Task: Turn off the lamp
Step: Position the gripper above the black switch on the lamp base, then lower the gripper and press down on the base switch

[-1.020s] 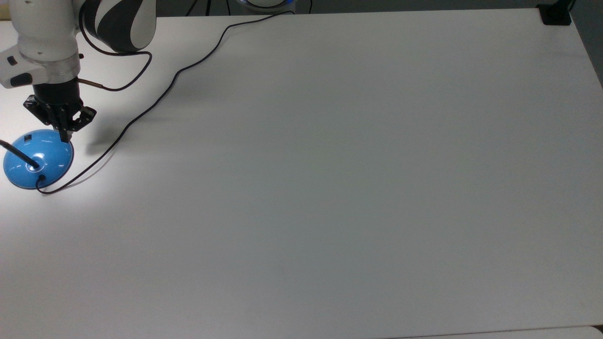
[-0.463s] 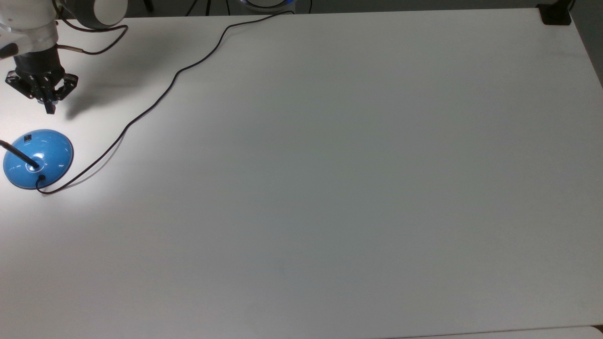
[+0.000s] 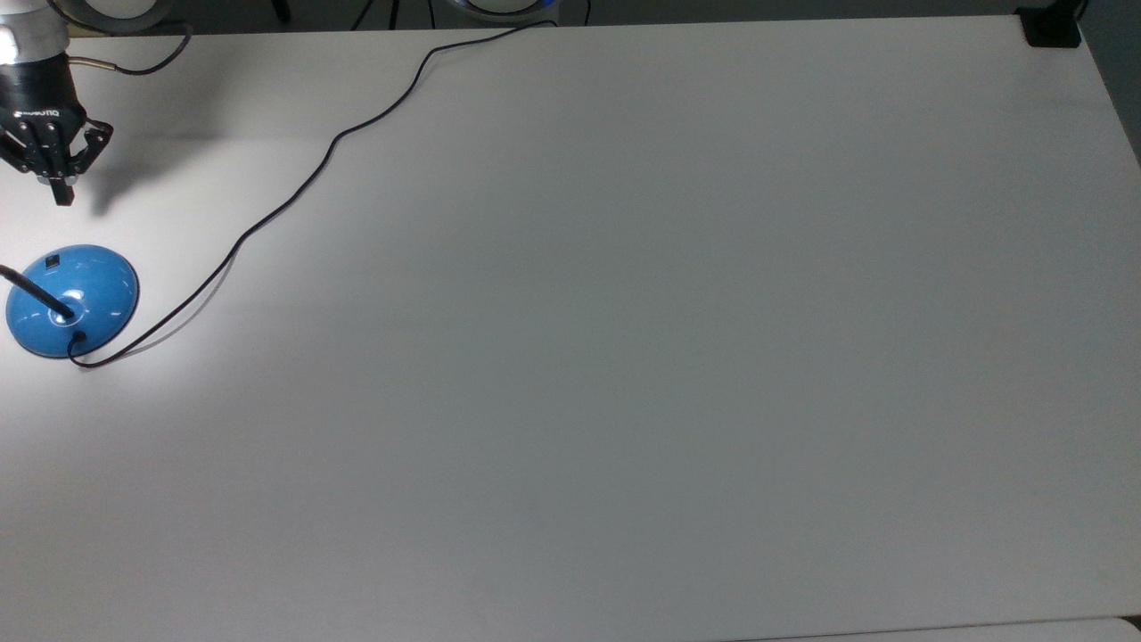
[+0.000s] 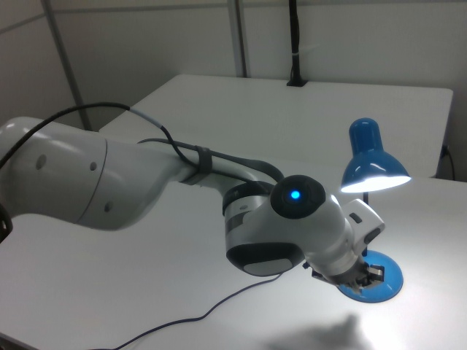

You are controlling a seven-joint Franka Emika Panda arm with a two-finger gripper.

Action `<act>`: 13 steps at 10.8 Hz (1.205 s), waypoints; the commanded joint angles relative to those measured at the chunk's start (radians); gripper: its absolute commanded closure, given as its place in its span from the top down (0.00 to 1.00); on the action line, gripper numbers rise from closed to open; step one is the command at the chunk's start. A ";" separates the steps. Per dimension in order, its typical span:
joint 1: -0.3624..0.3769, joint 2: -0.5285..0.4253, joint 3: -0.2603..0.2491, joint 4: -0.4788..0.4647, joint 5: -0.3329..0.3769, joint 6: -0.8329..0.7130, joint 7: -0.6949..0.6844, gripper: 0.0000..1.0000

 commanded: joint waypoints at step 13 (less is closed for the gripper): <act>0.008 0.197 0.046 0.186 0.206 0.138 -0.125 0.00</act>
